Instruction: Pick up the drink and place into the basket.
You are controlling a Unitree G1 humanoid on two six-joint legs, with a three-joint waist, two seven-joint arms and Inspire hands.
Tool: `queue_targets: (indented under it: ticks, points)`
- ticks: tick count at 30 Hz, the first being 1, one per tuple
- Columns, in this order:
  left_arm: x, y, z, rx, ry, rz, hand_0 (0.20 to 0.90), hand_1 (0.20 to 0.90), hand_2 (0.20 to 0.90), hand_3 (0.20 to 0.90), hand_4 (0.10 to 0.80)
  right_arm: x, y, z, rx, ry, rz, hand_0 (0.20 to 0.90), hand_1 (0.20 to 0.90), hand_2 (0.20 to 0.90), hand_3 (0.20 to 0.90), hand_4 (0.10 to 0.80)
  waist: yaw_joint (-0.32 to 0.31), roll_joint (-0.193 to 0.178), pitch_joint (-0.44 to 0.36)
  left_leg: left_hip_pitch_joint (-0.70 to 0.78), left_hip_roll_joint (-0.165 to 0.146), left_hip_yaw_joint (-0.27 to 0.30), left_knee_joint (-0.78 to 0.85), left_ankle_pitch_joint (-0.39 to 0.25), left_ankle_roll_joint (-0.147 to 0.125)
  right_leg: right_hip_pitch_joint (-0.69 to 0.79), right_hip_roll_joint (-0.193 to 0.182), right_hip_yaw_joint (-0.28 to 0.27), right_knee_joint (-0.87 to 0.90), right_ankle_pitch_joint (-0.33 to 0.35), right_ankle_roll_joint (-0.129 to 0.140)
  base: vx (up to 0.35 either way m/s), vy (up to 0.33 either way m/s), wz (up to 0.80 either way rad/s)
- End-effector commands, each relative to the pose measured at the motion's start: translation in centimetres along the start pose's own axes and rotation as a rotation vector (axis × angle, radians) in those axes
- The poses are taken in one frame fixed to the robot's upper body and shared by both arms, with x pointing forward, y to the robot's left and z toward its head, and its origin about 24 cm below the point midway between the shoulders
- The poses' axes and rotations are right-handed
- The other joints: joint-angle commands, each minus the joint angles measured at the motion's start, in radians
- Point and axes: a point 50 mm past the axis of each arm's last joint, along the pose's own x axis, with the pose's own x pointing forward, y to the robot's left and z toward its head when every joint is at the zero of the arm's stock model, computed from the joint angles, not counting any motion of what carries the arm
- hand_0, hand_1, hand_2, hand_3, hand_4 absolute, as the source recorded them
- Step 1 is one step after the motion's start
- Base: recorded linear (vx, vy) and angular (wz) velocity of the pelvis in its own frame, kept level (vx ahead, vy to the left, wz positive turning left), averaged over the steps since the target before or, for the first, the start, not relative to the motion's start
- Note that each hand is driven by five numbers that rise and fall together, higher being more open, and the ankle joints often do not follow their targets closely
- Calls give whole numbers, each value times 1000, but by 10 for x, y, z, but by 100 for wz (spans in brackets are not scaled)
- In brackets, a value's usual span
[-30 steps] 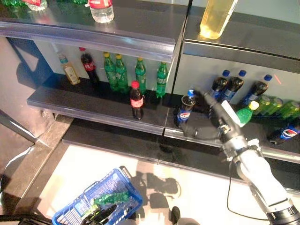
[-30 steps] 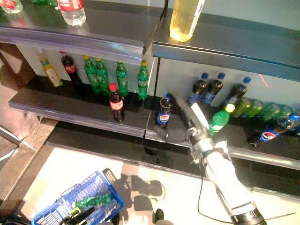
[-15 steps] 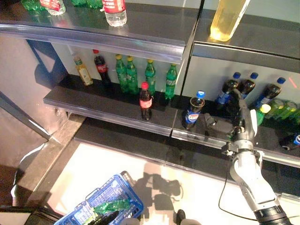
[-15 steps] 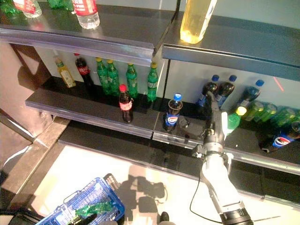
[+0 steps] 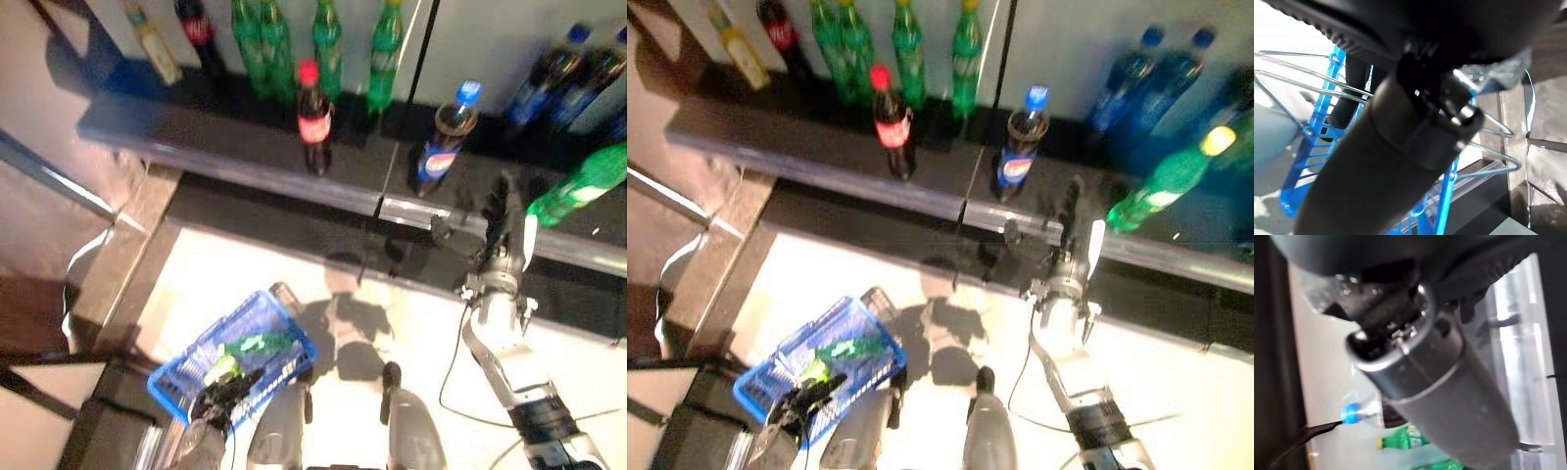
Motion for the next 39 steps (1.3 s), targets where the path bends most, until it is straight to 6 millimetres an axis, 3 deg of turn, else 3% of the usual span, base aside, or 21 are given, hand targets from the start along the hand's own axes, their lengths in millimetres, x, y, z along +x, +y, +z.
queue_targets:
  ticks: [1, 5, 23, 37, 38, 39]
  points:
    - [-12, 11, -9, 10, -40, -51, 300, 300, 300, 200, 100, 15, 8, 74, 205, -332, -58, 900, 900, 900, 900, 800, 8, -30, -31, -42, 23, -47, 116, -31, -5, 26, -14, -6, -18, 21, -40, -98, -6, 0]
    - [-10, 4, -3, 7, -58, -74, 300, 300, 300, 200, 100, 25, 9, 93, 236, -388, -82, 900, 900, 900, 900, 800, 15, -22, 3, -92, 20, -53, 135, -14, -3, -13, -10, -8, -6, 24, -48, -72, -13, -2]
    - [-7, -22, 16, -23, -114, -174, 300, 300, 300, 200, 100, 56, 12, 168, 329, -545, -153, 900, 900, 900, 900, 800, 40, -6, 3, -238, 10, -42, 140, 10, 13, -167, 12, 9, -8, 47, -56, -5, 0, -1]
    - [-5, -25, 19, -1, -107, -192, 300, 300, 300, 200, 100, 76, 11, 193, 334, -522, -240, 900, 900, 900, 900, 800, 66, -4, 3, -263, -4, -36, 129, -10, 25, -207, 4, 5, -1, 52, -55, 15, -3, 0]
    - [-5, -26, 19, -1, -109, -195, 300, 300, 300, 200, 100, 77, 11, 195, 337, -521, -244, 832, 832, 832, 820, 720, 68, -3, 3, -264, -6, -37, 127, -11, 26, -210, 4, 5, 0, 52, -55, 0, 0, 0]
    - [-5, -27, 20, -1, -110, -198, 300, 300, 300, 200, 100, 78, 11, 197, 334, -522, -250, 672, 672, 672, 634, 534, 70, -2, 3, -266, -8, -38, 126, -12, 27, -213, 3, 5, 1, 52, -55, 0, 0, 0]
